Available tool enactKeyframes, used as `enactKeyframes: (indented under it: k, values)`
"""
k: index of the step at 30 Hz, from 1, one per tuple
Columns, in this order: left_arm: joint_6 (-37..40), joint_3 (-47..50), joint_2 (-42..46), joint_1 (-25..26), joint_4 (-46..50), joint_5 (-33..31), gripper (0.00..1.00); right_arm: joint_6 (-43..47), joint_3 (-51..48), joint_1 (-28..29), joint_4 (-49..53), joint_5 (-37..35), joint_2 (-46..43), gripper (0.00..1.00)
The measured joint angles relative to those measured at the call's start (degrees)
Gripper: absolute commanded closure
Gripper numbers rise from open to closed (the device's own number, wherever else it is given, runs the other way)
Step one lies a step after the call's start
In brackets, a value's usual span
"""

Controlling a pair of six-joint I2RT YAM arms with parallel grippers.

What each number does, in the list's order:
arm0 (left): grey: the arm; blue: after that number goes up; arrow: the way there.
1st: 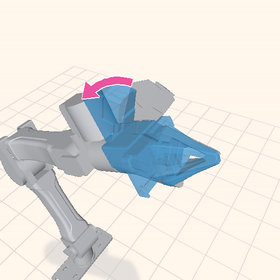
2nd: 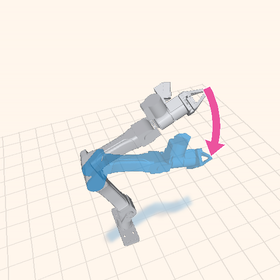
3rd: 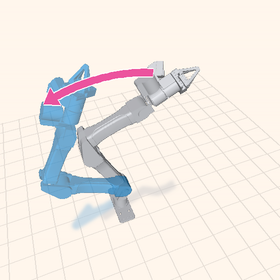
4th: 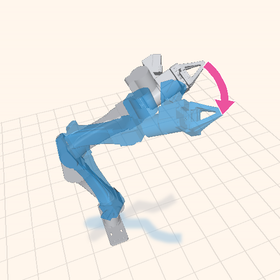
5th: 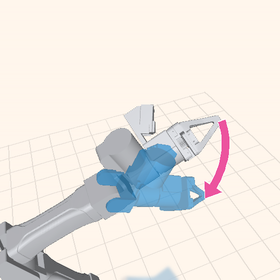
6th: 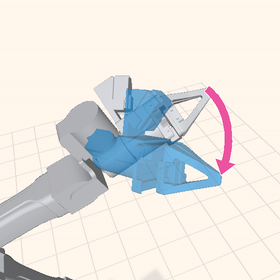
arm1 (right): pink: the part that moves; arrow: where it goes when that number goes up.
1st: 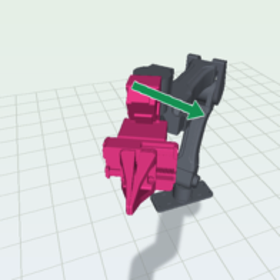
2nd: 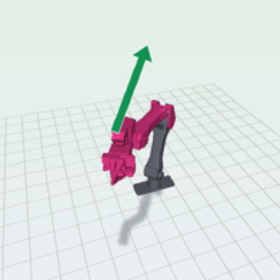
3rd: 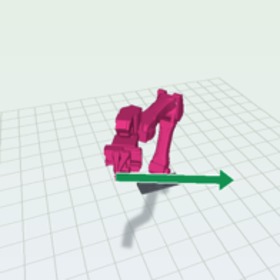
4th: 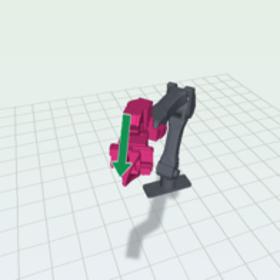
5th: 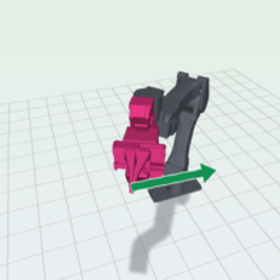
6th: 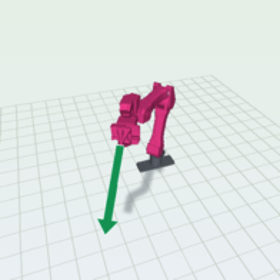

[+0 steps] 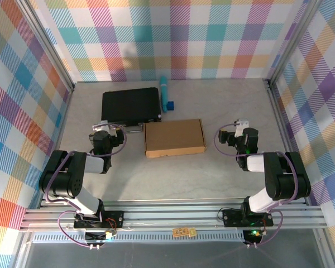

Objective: Fold the paper box

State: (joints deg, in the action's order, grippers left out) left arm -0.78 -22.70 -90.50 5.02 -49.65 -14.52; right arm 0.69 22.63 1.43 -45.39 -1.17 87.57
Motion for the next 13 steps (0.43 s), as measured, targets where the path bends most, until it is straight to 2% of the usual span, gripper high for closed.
enactKeyframes:
  k: [13]
  values:
    - [0.22,0.00,0.00,0.00,0.00,0.13,0.00,-0.02,0.00,0.00,0.00,0.42,0.00,0.01]
